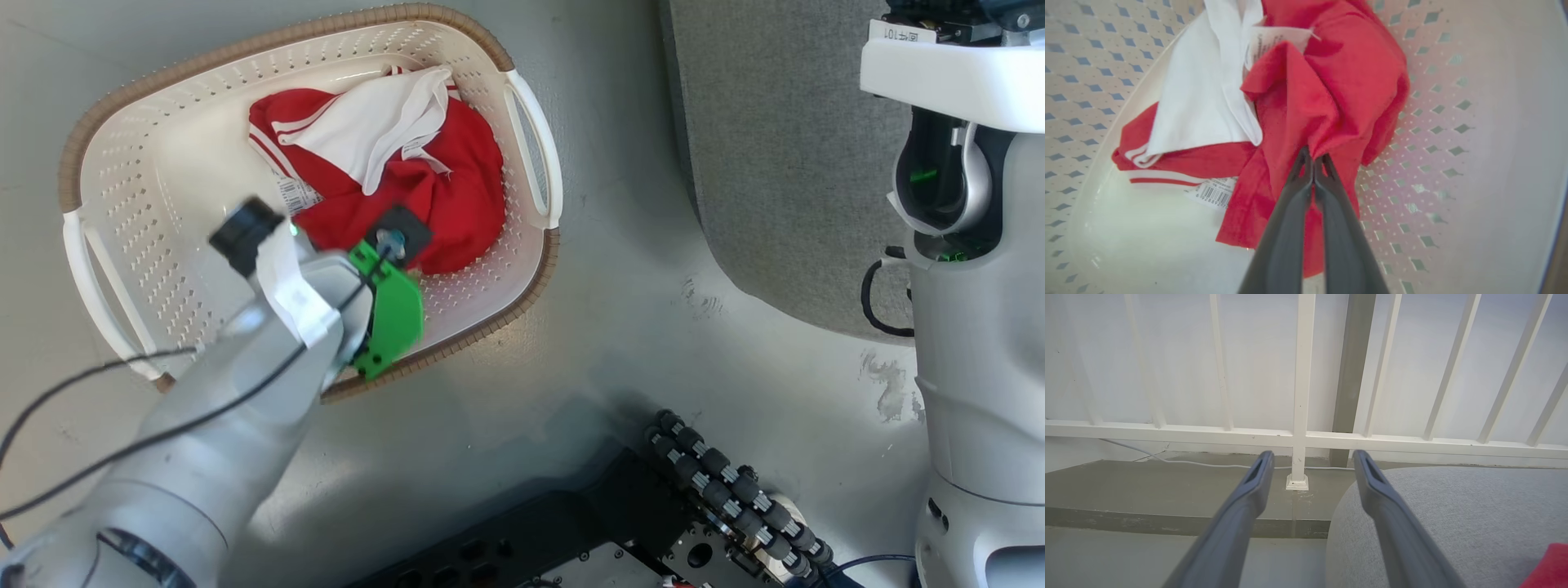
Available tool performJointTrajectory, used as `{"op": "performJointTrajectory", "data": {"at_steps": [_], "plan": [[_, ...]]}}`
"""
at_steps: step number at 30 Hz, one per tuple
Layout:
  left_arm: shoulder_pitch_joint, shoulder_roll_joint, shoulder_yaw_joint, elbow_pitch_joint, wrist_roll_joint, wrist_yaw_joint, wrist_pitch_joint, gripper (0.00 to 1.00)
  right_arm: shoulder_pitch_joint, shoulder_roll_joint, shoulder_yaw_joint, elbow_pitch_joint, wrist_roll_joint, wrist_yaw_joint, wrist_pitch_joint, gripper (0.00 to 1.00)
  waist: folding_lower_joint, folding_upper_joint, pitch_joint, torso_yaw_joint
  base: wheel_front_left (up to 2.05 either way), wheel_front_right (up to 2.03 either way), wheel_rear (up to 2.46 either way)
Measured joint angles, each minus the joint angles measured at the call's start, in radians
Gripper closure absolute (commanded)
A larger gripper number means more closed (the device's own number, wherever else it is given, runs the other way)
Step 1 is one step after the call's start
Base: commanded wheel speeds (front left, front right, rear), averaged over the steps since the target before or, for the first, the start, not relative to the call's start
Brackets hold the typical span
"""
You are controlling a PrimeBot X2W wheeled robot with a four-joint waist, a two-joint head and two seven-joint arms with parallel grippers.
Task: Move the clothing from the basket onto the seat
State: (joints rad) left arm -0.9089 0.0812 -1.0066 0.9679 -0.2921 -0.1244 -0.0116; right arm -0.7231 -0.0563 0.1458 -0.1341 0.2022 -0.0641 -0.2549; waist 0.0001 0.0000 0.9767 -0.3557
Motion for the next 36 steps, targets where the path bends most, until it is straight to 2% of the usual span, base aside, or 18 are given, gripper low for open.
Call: {"op": "performJointTrajectory", "data": {"at_steps": [7,16,30,36], "plan": [[-0.058,0.002,0.040,0.006,-0.011,0.000,-0.046,1.00,-0.001,0.000,-0.006,-0.007,0.015,-0.001,0.000,0.00,0.0000,0.0000,0.002,0.006,0.00,0.00,0.00],[-0.064,-0.007,0.036,-0.001,-0.021,0.000,-0.126,1.00,-0.001,0.000,-0.041,0.021,0.010,0.000,0.000,0.00,0.0000,0.0000,-0.037,0.037,0.00,0.00,0.00],[-0.035,-0.029,0.027,-0.038,-0.074,0.000,-0.199,1.00,0.073,-0.017,-0.078,0.111,-0.011,0.007,0.000,0.00,-0.0001,0.0000,-0.166,0.110,0.00,0.00,0.00],[0.014,-0.031,0.038,-0.070,-0.121,0.000,-0.220,1.00,0.113,-0.022,-0.107,0.129,-0.018,0.011,0.000,0.00,-0.0001,0.0000,-0.254,0.140,0.00,0.00,0.00]]}}
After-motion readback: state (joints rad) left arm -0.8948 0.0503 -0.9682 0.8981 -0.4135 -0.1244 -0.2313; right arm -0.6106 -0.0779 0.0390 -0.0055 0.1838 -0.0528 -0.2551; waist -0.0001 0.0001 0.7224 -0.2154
